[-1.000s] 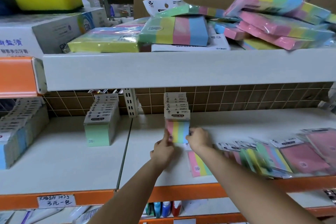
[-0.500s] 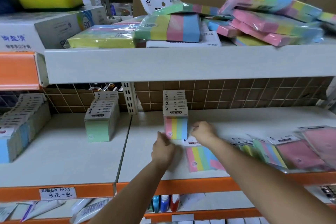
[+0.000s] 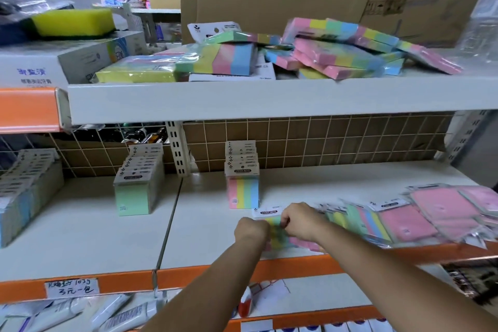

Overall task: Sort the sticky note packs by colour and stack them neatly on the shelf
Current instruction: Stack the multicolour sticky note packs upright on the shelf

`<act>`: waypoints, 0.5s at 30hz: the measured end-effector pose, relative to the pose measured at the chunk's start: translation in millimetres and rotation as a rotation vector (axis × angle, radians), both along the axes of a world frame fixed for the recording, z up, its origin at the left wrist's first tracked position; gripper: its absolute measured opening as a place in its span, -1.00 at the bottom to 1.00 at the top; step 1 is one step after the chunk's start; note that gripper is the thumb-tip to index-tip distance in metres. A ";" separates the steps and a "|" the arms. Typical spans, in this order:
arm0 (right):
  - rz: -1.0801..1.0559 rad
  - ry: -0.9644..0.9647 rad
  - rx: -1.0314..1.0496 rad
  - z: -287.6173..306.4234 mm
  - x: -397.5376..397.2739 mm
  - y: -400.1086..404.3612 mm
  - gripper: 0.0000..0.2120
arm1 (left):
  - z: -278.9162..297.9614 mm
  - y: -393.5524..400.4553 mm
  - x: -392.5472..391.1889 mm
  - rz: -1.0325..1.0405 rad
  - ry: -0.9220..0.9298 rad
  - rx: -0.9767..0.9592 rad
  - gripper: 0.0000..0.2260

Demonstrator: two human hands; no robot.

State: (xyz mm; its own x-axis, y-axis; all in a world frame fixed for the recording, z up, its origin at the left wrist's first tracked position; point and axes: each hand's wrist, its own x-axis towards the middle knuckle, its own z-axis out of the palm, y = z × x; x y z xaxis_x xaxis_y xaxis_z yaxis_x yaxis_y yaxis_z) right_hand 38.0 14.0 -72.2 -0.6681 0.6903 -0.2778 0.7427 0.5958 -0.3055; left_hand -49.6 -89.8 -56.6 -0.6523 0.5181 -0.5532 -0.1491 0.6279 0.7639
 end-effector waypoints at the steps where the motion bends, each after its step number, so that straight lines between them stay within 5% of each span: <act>1: -0.007 -0.009 0.012 -1.3 1.4 -1.4 -0.70 | -2.0 1.5 1.0 0.020 -0.011 -0.001 -0.91; 15: -0.020 0.008 -0.050 5.9 4.8 -4.0 -0.82 | -7.8 -5.3 3.1 -0.083 -0.080 -0.025 -0.88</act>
